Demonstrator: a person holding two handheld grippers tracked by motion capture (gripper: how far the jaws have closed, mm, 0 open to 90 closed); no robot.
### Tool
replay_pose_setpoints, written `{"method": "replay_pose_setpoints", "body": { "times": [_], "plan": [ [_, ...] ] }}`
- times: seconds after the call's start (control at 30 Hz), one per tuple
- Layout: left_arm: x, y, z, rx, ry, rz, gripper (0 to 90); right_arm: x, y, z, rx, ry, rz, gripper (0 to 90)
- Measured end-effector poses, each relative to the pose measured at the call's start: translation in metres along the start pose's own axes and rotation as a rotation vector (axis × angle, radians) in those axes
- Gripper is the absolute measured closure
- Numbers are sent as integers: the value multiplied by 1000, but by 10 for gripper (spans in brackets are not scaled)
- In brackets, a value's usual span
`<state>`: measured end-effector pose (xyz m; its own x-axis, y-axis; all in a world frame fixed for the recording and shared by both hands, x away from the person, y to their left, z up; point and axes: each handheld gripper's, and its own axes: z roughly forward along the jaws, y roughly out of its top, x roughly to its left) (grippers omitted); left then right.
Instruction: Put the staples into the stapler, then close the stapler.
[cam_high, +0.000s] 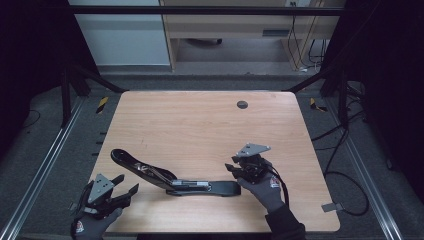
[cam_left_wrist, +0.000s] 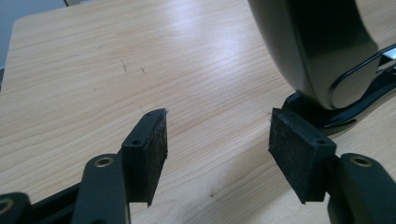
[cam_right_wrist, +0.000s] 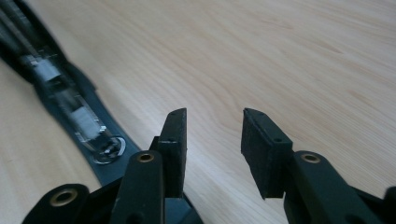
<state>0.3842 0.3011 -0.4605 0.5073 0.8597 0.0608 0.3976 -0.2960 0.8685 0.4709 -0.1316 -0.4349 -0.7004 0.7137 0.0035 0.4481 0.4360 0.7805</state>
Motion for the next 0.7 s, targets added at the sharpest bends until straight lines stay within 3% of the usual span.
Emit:
{"method": "replay_pose_setpoints", "body": {
  "times": [0.07,0.17,0.3,0.7],
  "plan": [
    [-1,1,-1,-12,-8,-6,364,-3,-5,-3,-16,-40,30,578],
    [-2,3,-3,-23,-11,-6,356,-6,-12,-7,-20,-57,73,560],
    [-3,6,-6,-41,-25,-11,340,-7,-23,-11,-25,-100,89,532],
    [-8,14,-11,-72,-49,-22,304,-6,-49,-29,-35,-125,129,494]
  ]
}}
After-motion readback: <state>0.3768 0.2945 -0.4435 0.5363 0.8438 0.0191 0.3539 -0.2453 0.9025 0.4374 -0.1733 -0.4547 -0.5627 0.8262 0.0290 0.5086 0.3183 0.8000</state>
